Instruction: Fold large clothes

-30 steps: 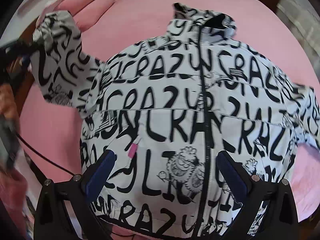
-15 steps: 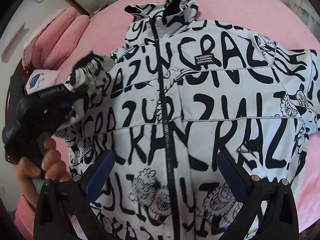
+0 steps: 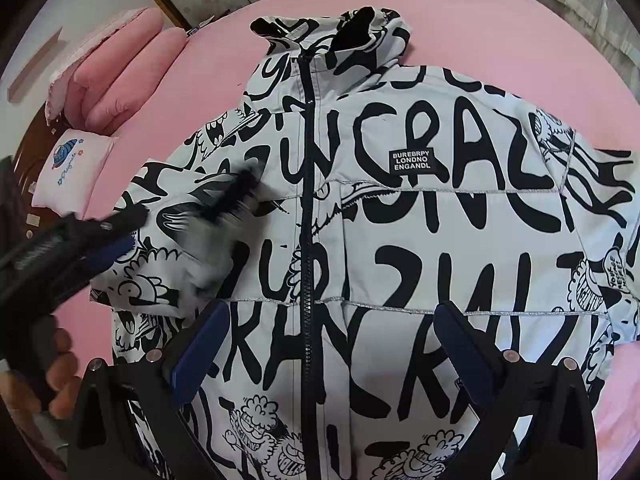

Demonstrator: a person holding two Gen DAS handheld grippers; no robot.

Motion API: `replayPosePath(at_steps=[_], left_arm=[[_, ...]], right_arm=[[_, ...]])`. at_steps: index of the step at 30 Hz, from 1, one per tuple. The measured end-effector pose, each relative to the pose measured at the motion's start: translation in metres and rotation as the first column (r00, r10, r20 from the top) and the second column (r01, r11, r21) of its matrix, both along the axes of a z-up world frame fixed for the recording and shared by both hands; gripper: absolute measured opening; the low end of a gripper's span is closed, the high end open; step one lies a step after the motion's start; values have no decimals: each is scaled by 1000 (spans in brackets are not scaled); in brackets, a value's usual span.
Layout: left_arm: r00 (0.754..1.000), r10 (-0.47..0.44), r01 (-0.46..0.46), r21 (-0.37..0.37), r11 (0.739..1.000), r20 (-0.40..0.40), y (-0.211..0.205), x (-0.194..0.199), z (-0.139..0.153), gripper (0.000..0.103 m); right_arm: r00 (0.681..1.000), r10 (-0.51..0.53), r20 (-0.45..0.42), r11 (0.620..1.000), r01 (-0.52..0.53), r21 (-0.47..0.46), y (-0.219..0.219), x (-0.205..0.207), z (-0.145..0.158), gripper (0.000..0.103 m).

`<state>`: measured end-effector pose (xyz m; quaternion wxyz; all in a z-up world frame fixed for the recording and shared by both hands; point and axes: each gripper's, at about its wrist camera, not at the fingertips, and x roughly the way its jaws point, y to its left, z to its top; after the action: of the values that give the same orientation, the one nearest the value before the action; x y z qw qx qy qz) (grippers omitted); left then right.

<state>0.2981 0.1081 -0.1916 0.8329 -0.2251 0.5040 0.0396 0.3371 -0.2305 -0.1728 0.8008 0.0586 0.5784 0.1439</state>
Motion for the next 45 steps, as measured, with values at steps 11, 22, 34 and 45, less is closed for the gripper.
replayPosePath(at_steps=[11, 22, 34, 45], left_arm=[[970, 127, -67, 276, 959, -205, 78, -59, 3, 56], [924, 193, -100, 279, 955, -329, 145, -97, -62, 56], [912, 260, -223, 148, 964, -318, 196, -107, -106, 56], [937, 181, -137, 164, 977, -298, 195, -104, -106, 47]], right_arm=[[965, -136, -224, 977, 168, 129, 25, 18, -36, 88], [911, -209, -355, 951, 274, 145, 62, 43, -86, 34], [982, -175, -72, 969, 184, 163, 69, 76, -20, 6], [985, -172, 2, 976, 171, 133, 21, 44, 22, 6]])
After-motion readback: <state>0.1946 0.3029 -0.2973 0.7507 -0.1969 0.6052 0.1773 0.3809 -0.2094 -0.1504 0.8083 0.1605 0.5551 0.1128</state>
